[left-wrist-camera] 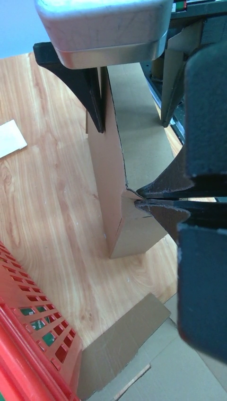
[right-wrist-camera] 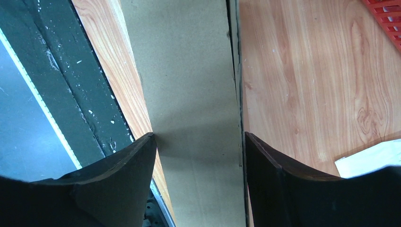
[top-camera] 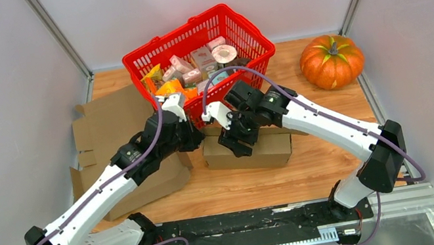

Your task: Fold the paper box

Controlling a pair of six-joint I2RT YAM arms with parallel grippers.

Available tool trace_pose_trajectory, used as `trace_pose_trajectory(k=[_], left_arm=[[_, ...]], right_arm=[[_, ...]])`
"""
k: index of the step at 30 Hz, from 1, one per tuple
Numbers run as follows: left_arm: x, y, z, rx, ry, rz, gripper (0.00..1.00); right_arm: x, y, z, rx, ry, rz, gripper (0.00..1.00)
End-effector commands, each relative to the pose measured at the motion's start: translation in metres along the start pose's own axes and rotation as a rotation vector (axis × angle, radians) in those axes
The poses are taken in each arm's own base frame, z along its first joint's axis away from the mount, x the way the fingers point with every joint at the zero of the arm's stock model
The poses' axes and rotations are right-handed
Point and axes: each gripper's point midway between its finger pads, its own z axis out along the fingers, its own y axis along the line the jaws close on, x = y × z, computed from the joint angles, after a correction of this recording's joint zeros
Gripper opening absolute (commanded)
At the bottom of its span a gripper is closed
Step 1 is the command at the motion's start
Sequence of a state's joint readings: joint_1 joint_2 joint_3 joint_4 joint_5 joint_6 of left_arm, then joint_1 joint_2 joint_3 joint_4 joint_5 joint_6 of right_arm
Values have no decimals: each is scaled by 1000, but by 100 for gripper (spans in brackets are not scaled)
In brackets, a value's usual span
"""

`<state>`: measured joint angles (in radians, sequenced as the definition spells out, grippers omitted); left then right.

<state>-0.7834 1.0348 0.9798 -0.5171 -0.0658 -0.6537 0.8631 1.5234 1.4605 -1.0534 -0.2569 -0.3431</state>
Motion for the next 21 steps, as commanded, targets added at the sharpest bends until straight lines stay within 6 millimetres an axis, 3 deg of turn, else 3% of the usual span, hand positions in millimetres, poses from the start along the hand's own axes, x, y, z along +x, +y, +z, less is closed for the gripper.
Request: trace_pose_trajectory(k=[1, 7, 12, 16, 17, 21], left_arm=[[24, 8, 6, -19, 74, -6, 0], [24, 24, 3, -65, 49, 83, 4], [28, 26, 7, -67, 62, 122, 0], [28, 36, 9, -110, 38, 135, 0], [31, 38, 10, -115, 40, 134, 0], [31, 39, 13, -119, 36, 122, 0]], right_arm=[[2, 7, 29, -78, 17, 82, 68], [4, 8, 30, -86, 17, 77, 68], [-2, 6, 29, -79, 4, 92, 68], [-16, -3, 17, -23, -62, 181, 81], [-17, -9, 13, 2, -76, 222, 89], [-19, -13, -5, 67, -117, 345, 98]])
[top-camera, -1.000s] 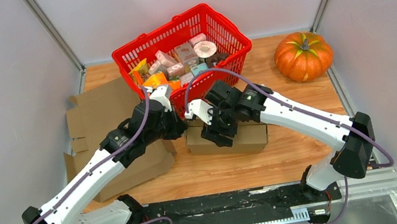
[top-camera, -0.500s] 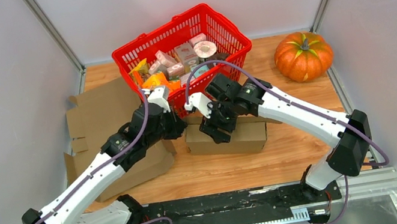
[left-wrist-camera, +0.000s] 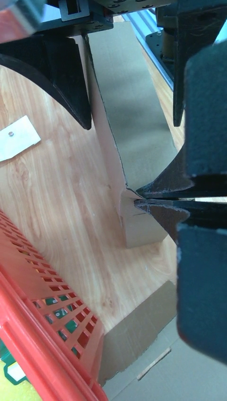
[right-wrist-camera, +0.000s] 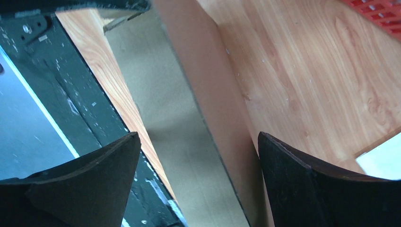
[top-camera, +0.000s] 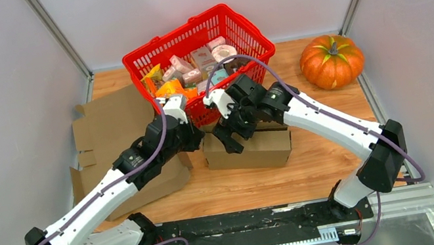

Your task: Fold the paper box

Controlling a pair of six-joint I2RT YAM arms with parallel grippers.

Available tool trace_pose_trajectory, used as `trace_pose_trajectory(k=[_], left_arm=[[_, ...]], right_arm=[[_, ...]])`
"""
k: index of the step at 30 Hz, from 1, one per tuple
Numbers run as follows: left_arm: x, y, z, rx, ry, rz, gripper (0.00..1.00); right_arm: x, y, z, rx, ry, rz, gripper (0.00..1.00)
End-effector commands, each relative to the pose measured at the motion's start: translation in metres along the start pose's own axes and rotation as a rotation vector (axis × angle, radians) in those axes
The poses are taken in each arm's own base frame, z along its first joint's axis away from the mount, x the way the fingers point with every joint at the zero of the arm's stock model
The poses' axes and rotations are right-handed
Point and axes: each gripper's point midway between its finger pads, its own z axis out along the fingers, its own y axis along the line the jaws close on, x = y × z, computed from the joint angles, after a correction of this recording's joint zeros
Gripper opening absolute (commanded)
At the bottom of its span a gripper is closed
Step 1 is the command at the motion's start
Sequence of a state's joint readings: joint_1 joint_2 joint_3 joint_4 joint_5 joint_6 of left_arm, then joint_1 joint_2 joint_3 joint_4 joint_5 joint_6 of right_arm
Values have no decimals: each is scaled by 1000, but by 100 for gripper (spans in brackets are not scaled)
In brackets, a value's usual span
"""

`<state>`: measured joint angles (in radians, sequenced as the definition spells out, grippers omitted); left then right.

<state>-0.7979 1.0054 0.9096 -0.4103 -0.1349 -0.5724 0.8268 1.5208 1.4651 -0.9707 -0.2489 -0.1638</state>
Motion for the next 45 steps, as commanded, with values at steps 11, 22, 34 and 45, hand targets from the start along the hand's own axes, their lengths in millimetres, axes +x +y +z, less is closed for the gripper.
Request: trace_pose_trajectory(k=[11, 22, 34, 45], left_arm=[[34, 15, 1, -70, 148, -6, 0], [41, 25, 7, -110, 180, 72, 4], [45, 29, 7, -126, 167, 100, 0], [40, 23, 0, -102, 195, 149, 0]], right_arm=[[26, -7, -24, 76, -158, 189, 100], [11, -23, -26, 158, -219, 162, 100], [40, -57, -129, 441, -305, 622, 100], [88, -76, -125, 429, -446, 647, 71]])
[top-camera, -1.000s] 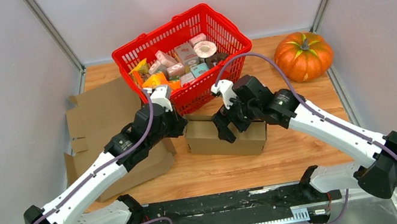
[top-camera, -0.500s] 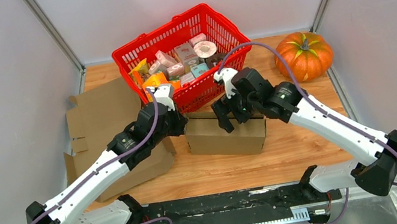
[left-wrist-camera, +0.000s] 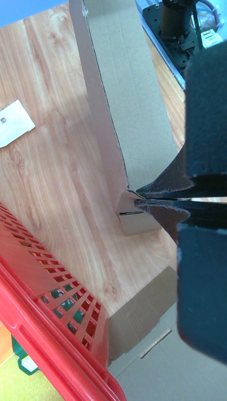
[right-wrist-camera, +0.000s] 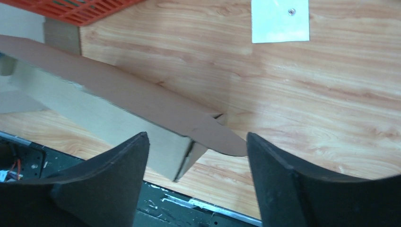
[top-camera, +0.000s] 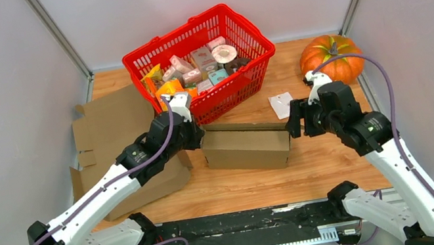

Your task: Fold the paper box

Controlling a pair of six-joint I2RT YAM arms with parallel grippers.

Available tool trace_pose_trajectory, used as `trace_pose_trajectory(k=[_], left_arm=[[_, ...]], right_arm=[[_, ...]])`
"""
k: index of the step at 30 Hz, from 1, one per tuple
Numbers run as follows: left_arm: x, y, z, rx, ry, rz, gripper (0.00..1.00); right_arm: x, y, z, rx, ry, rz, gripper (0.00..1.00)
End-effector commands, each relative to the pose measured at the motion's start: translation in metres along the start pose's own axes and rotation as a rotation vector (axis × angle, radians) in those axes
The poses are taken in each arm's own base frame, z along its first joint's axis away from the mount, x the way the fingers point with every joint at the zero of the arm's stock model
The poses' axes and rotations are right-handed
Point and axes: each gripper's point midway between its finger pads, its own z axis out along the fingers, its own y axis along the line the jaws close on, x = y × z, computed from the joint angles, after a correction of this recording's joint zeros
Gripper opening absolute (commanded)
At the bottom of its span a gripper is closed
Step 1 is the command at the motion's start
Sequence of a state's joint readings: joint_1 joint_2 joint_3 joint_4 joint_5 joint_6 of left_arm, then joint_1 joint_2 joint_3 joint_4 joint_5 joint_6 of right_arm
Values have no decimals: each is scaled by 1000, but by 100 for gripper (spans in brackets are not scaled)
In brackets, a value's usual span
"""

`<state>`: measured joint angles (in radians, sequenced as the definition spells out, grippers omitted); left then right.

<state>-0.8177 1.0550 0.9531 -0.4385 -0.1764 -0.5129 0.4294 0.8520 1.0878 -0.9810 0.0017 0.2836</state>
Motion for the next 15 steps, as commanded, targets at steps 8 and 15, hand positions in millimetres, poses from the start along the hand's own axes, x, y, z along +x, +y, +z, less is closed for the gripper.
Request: trace_pose_trajectory(k=[8, 15], left_arm=[[45, 18, -4, -57, 193, 91, 0], [47, 15, 4, -46, 210, 87, 0]], right_arm=[[-6, 11, 22, -106, -62, -81, 30], [-7, 16, 8, -91, 25, -5, 27]])
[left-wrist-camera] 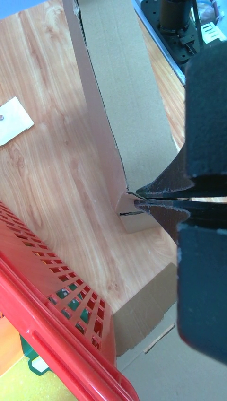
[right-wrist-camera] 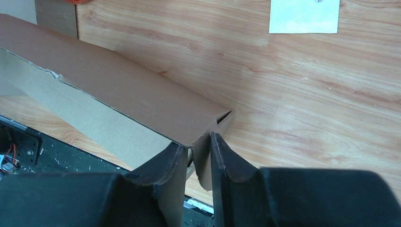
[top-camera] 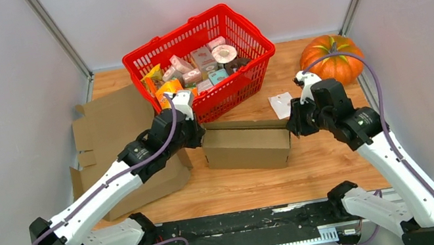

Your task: Fold the paper box

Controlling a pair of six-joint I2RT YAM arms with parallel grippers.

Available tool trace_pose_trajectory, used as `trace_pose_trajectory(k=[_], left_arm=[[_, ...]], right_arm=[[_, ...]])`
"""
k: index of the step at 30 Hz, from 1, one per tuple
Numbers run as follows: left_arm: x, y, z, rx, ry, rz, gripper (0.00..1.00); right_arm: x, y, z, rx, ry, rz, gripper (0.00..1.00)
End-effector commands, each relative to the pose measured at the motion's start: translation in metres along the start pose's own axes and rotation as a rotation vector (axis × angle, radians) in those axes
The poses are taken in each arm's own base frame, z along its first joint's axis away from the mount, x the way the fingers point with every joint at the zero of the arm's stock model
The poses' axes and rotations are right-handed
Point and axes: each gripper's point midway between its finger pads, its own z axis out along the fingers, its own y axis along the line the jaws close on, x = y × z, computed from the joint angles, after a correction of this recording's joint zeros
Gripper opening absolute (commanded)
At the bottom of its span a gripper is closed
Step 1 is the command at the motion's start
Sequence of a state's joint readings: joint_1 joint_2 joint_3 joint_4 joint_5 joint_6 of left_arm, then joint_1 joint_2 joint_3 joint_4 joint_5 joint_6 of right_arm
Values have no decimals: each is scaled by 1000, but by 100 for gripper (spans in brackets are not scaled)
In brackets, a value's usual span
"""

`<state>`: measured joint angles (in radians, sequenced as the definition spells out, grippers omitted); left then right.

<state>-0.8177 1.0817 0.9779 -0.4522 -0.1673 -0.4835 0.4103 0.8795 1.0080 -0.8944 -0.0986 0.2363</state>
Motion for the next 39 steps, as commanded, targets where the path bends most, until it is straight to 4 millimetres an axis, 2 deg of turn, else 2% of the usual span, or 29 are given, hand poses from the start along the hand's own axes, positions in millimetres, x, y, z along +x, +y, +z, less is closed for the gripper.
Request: trace_pose_trajectory(k=[1, 3, 5, 7, 9, 10, 14, 18, 19, 24, 30, 33, 39], left_arm=[[48, 14, 3, -44, 193, 54, 0], [50, 14, 5, -41, 198, 54, 0], [50, 14, 5, -42, 200, 54, 0], [51, 14, 5, -43, 202, 56, 0], [51, 14, 4, -41, 200, 57, 0], [51, 14, 4, -41, 200, 57, 0], [51, 16, 2, -48, 201, 61, 0], [49, 15, 3, -46, 199, 62, 0], [49, 14, 3, -45, 201, 62, 0], [50, 13, 3, -38, 208, 62, 0], [49, 12, 1, -28, 199, 55, 0], [50, 12, 0, -24, 203, 55, 0], [51, 11, 0, -20, 200, 52, 0]], right_arm=[[-18, 6, -17, 2, -16, 30, 27], [-12, 1, -18, 29, 5, 20, 29], [-6, -2, -19, 34, 9, 4, 40], [5, -7, -14, 45, 33, 1, 41], [6, -7, -14, 43, 34, 5, 37], [5, -7, -14, 45, 28, 7, 31], [4, -14, -13, 85, 15, 17, 19], [-3, -5, -15, 57, 19, 45, 0], [-12, 2, -21, 36, 1, 69, 0], [-8, 14, -28, 34, 120, 193, 0], [-16, 29, -30, -6, 144, 309, 0], [-16, 33, -28, -13, 171, 357, 0], [-18, 27, -26, 36, 212, 475, 0]])
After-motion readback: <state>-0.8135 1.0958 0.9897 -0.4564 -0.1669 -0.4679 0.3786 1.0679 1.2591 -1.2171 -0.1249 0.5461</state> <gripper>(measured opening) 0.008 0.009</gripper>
